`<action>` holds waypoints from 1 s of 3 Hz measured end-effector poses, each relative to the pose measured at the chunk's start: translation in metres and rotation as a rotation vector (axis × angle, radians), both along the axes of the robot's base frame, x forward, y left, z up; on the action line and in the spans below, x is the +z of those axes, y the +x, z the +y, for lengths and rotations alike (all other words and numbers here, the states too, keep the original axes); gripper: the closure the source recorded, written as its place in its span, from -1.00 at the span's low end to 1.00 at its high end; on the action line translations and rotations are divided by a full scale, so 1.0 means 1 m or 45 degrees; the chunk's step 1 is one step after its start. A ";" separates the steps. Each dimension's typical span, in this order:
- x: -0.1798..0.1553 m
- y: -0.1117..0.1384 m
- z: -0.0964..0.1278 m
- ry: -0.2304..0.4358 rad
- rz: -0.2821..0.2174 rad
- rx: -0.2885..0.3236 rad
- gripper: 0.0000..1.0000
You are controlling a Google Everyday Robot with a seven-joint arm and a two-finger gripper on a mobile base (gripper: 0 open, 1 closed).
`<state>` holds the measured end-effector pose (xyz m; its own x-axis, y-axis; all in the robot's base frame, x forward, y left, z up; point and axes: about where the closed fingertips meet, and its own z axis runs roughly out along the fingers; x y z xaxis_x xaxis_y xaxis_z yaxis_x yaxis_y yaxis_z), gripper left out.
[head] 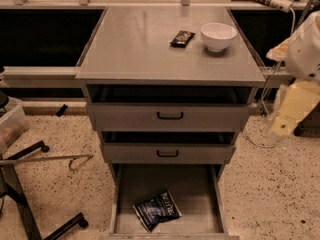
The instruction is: Pick blue chip bag from bottom drawer and place on counter
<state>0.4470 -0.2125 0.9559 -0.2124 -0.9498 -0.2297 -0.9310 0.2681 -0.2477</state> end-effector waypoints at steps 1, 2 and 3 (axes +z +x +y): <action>-0.088 0.020 0.017 0.109 0.069 0.009 -1.00; -0.167 0.037 0.035 0.232 0.115 -0.035 -1.00; -0.169 0.053 0.038 0.253 0.046 -0.049 -1.00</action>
Offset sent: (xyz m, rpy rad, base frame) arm 0.0732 0.0573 -0.2620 0.3208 0.0804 -0.0891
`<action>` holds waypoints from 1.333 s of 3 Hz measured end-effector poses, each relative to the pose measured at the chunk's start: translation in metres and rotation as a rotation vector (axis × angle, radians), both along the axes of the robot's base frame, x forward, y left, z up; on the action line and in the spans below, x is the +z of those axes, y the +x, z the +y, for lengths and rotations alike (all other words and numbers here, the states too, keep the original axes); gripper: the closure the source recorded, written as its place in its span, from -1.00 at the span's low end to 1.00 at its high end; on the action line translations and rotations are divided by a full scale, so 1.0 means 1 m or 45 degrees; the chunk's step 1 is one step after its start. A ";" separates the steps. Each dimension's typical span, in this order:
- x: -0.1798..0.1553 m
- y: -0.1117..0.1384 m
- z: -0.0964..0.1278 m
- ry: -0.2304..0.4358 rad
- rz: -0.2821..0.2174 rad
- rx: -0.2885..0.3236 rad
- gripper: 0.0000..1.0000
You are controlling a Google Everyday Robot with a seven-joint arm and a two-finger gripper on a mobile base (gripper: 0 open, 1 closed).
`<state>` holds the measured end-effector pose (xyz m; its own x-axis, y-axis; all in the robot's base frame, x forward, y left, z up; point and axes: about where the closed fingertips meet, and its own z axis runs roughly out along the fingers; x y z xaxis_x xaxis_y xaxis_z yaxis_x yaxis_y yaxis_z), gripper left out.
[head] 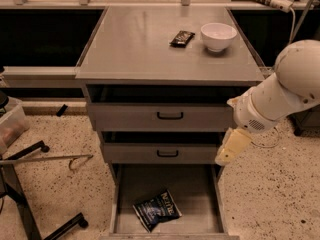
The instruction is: Pick blue chip bag from bottom drawer and place on counter
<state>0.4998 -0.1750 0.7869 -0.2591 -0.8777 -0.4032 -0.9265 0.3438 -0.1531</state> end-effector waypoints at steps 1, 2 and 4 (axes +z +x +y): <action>0.000 0.000 0.000 0.000 0.000 0.000 -1.00; -0.012 0.000 0.003 0.022 0.013 -0.005 -1.00; -0.131 -0.013 0.041 0.087 0.045 0.004 -1.00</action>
Offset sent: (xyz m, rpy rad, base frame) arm 0.0005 0.0049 -0.0268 0.0409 0.0235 -0.0138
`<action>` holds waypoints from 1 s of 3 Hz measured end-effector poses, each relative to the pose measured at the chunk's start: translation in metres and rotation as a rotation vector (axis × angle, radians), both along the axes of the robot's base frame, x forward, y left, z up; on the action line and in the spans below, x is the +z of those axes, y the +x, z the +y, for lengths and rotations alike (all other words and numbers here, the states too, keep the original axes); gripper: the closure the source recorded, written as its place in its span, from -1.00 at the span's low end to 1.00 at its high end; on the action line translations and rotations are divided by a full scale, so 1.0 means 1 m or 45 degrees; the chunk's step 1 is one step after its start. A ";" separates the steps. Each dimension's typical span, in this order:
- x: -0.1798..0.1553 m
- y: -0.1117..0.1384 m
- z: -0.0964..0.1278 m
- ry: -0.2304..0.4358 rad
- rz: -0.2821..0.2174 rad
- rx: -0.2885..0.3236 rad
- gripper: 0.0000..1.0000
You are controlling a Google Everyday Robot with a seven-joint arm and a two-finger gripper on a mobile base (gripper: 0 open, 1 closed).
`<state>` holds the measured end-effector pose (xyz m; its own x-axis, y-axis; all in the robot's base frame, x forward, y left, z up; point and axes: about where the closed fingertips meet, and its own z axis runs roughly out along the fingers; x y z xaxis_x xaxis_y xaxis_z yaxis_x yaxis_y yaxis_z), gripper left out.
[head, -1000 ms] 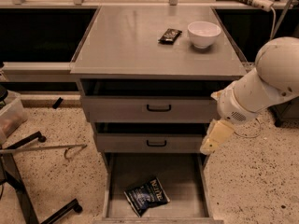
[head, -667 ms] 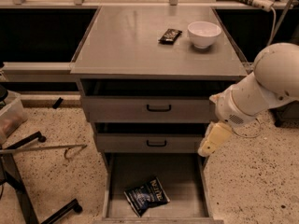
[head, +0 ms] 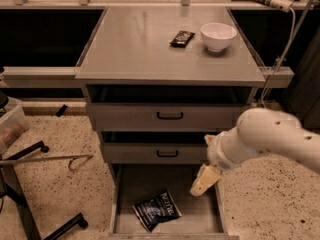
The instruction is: Pick blue chip bag from bottom drawer and place on counter
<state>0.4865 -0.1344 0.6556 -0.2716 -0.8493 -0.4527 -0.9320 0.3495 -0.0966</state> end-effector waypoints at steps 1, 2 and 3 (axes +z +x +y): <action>-0.055 -0.001 0.017 0.027 -0.032 -0.011 -1.00; -0.055 -0.001 0.017 0.027 -0.032 -0.011 -1.00; -0.070 -0.001 0.023 0.044 -0.049 -0.003 -1.00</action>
Offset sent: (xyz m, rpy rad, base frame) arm -0.0040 0.0141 -0.0462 0.0133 -0.0060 -0.0006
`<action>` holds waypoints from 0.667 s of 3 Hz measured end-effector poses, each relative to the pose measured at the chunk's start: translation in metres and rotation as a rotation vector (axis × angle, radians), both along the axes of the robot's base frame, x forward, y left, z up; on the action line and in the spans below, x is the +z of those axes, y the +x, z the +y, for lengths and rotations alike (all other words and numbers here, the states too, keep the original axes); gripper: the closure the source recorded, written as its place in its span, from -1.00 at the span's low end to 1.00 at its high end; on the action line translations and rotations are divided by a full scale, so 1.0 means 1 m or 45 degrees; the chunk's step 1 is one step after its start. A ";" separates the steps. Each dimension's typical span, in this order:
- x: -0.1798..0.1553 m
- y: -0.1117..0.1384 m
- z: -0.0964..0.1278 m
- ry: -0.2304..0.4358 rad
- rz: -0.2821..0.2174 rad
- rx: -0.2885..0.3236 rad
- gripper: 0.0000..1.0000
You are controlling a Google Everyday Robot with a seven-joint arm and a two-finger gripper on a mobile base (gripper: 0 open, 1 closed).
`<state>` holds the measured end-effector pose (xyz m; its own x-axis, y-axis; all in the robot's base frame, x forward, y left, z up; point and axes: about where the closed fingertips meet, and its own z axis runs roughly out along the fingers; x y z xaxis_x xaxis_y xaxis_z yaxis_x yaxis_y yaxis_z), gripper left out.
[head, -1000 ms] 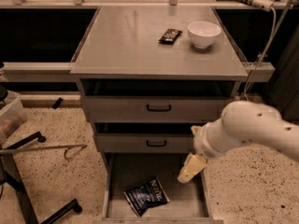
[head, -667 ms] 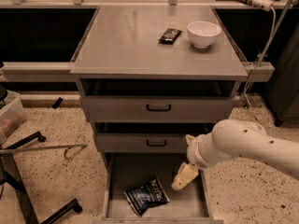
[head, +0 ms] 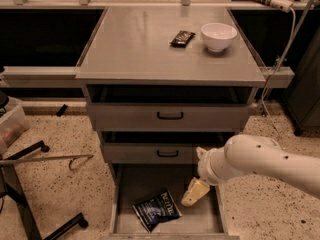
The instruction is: Pick blue chip bag from bottom drawer and place on counter
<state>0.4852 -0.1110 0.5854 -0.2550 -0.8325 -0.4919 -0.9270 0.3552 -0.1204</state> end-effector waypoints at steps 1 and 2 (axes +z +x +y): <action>-0.048 0.000 0.028 0.057 -0.028 0.051 -1.00; -0.105 0.012 0.061 0.118 -0.057 0.086 -1.00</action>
Offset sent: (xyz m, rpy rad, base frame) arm 0.0297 0.1073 -0.1794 0.1547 -0.0741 0.1115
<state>0.4968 -0.0503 0.4806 -0.1761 -0.7976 -0.5769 -0.9436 0.3037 -0.1318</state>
